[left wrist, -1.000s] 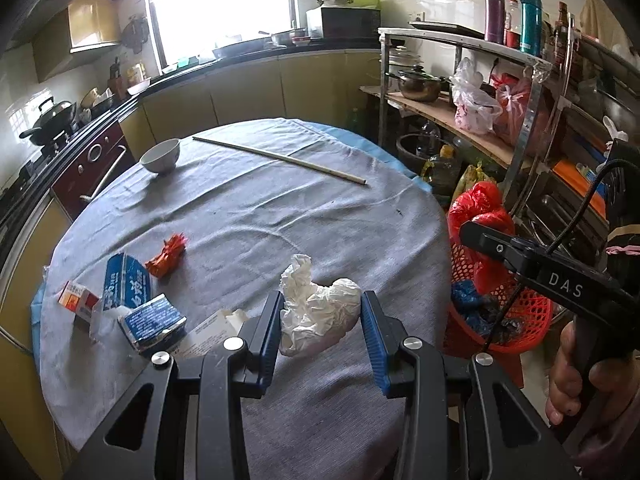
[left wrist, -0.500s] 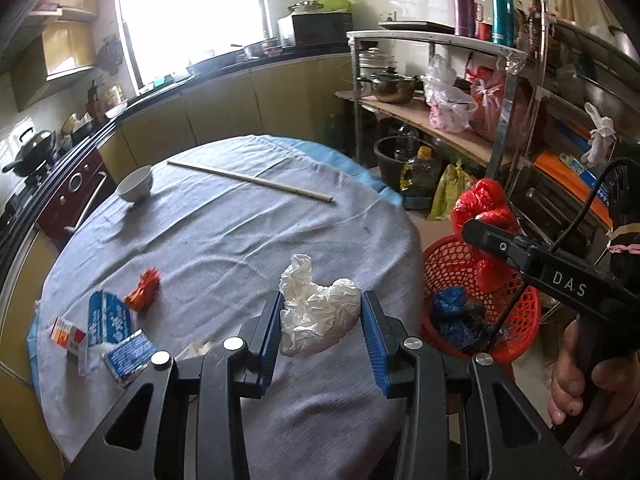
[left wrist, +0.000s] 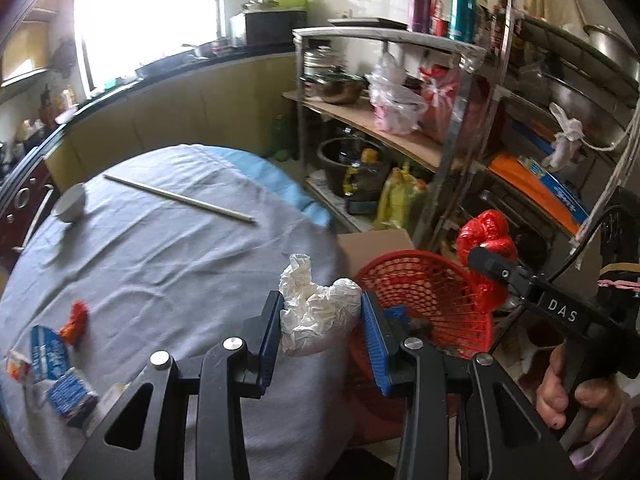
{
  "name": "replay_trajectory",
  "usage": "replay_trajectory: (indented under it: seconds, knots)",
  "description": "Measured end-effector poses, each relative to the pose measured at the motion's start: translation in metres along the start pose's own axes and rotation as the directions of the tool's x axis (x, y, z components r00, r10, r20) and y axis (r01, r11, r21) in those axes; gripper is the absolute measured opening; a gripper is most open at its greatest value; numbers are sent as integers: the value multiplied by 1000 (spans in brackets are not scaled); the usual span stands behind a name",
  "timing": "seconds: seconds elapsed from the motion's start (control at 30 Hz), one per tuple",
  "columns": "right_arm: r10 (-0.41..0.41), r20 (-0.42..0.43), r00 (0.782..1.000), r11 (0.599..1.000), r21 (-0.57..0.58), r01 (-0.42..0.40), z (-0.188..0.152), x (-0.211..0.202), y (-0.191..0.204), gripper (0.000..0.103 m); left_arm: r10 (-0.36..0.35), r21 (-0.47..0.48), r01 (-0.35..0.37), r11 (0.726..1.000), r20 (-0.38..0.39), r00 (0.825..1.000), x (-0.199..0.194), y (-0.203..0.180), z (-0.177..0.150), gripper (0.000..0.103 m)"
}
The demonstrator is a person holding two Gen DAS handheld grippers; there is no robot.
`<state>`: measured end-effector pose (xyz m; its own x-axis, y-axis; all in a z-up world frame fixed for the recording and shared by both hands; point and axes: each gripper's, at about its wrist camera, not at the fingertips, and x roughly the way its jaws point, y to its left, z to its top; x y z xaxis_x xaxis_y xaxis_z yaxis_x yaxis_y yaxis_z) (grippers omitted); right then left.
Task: Collect trash
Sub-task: 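Drop the tissue from the left tool while the right tool drops the red bag into the basket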
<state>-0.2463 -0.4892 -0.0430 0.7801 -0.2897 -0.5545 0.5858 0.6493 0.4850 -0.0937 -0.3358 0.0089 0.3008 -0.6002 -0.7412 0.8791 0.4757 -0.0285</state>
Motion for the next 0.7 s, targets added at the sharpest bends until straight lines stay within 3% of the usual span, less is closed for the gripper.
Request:
replay_trajectory:
  seconds: [0.37,0.53,0.7]
  knots:
    - [-54,-23,998,996,76,55,3,1,-38,49,-113,101,118,988,-60,992,36,-58,8,46]
    - [-58,-32,998,993,100,61,6,-2,-47,50,-129,129,137,982,-66,989,41,-70,9,61]
    - [-31,-45,998,992,123,37,7,-1,-49,56,-130,125,138,983,-69,989,40,-67,7,62]
